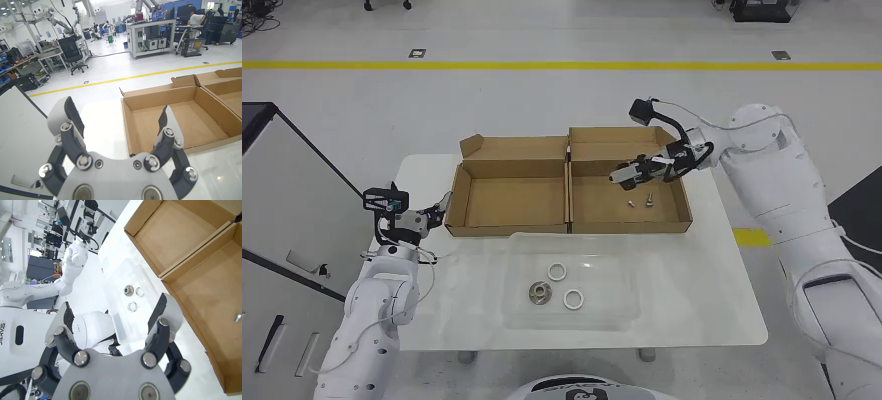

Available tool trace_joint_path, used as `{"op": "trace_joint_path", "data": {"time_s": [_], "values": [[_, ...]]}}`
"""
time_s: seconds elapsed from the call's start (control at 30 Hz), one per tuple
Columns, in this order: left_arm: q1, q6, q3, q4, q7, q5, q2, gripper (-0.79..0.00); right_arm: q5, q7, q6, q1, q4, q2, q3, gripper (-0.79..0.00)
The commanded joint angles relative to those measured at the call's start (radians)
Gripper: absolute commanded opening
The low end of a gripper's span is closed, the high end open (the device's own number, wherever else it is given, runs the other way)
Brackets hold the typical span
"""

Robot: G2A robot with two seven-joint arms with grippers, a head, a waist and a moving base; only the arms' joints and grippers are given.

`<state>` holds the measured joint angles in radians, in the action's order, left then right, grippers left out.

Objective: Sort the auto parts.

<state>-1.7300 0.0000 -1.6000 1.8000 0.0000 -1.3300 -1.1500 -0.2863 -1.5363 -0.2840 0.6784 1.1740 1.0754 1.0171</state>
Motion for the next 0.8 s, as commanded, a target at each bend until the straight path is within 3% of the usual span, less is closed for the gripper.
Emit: {"op": "trace_joint_path", "data": {"time_s": [0.0,0.4,0.77], "values": [[0.0,0.0,0.0,0.0,0.0,0.0,0.0,0.0,-0.027,0.0,0.0,0.023,0.027,-0.017,0.013,0.0],[0.0,0.0,0.0,0.0,0.0,0.0,0.0,0.0,-0.155,0.001,-0.001,0.089,0.111,-0.094,0.026,0.0],[0.0,0.0,0.0,0.0,0.0,0.0,0.0,0.0,-0.155,0.001,-0.001,0.089,0.111,-0.094,0.026,0.0]]}}
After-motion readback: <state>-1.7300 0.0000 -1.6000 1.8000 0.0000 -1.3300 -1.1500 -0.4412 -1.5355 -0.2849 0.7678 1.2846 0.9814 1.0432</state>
